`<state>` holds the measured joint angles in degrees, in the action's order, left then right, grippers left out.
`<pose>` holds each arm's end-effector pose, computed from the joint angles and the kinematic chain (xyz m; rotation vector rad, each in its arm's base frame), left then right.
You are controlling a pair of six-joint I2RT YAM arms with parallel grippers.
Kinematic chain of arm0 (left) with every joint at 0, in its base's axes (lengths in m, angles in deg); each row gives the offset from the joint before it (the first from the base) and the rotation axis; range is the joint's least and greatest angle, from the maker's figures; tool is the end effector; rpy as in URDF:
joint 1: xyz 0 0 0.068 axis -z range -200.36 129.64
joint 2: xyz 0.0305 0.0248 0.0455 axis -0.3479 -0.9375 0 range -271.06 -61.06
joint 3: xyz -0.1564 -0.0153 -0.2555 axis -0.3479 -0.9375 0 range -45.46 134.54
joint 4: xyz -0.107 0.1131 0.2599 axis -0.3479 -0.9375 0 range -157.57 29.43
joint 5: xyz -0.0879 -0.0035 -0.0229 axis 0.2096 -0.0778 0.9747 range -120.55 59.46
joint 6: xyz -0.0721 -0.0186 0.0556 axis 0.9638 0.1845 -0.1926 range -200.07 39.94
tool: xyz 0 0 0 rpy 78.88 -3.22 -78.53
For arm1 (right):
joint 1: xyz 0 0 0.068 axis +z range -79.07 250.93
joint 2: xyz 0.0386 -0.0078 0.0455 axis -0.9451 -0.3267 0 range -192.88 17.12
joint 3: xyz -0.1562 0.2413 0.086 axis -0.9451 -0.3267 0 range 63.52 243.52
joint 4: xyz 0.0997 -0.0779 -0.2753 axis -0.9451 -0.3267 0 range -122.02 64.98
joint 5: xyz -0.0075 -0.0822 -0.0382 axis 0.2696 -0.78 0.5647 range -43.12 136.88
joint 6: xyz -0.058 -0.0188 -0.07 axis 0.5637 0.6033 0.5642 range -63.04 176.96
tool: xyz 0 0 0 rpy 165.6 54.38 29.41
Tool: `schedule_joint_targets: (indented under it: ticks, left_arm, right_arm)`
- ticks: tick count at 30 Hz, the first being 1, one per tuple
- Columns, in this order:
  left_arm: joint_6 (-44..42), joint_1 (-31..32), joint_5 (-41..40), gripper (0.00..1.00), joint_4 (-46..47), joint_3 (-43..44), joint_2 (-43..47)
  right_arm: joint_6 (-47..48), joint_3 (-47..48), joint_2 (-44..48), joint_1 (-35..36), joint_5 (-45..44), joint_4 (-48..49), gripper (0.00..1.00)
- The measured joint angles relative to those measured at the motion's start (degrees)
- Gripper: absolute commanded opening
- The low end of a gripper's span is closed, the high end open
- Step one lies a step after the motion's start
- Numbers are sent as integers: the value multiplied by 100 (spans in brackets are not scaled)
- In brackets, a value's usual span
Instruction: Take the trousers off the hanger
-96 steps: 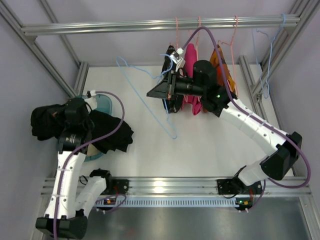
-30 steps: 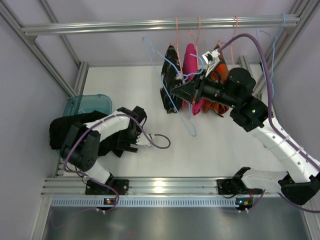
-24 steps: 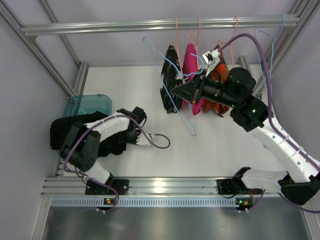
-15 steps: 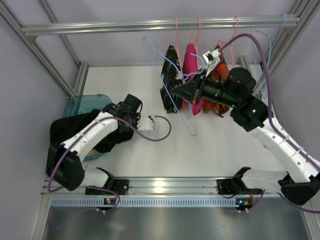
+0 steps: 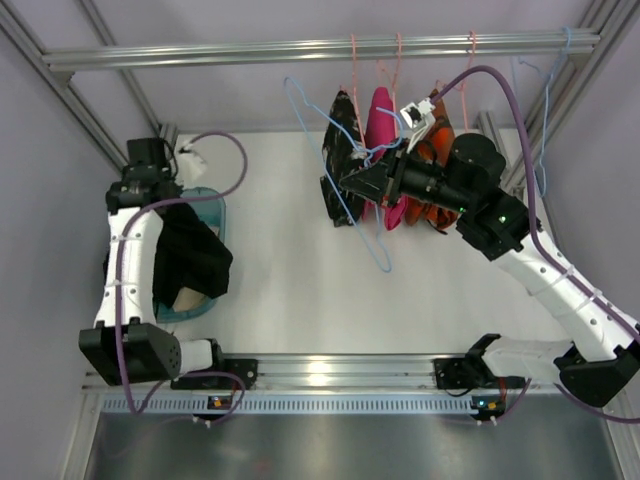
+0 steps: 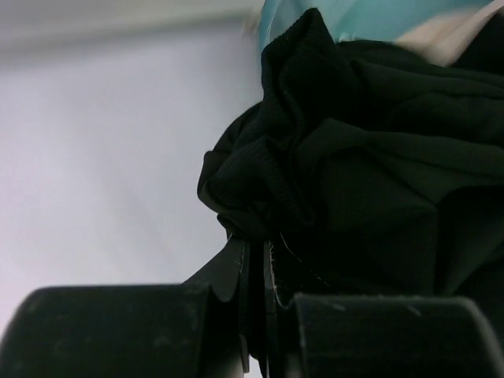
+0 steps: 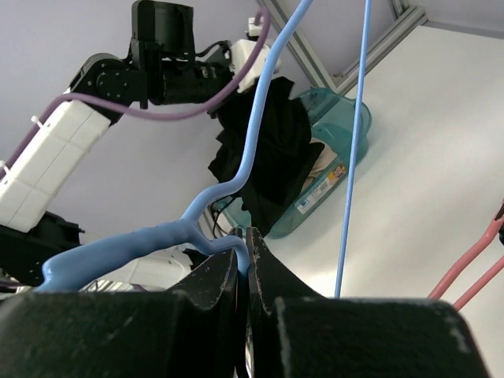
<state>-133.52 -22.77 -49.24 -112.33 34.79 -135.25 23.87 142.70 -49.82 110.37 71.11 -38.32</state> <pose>0.3269 0.0406 0.3749 0.9178 2.3077 0.8326 0.2295 0.2332 0.4994 -0.4558 1.6918 1.2924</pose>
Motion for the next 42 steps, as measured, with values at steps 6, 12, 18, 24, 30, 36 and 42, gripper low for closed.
schedule_joint_targets:
  ticks: [6,12,18,24,30,36,42]
  left_arm:
    - [-76,-1346,315,0,247,-933,308]
    - [-105,-1464,667,24,686,-3016,223]
    - [264,-1567,640,77,905,-3056,-96]
    - [518,-1563,1467,98,243,-2288,557]
    - [850,-1547,2820,98,-236,-723,1309]
    - [1388,-1547,5084,98,-422,479,2015]
    - [1563,-1532,7464,98,-466,1989,1768]
  right_arm:
    - [-11,0,-28,0,26,11,0]
    - [-9,9,-31,2,92,7,0]
    - [96,66,-15,2,142,-28,0]
    - [481,66,229,2,153,-269,0]
    - [1062,76,903,-15,160,-667,0]
    - [1314,81,1497,-444,326,-1016,0]
    - [1274,-28,1657,-739,669,-1207,0]
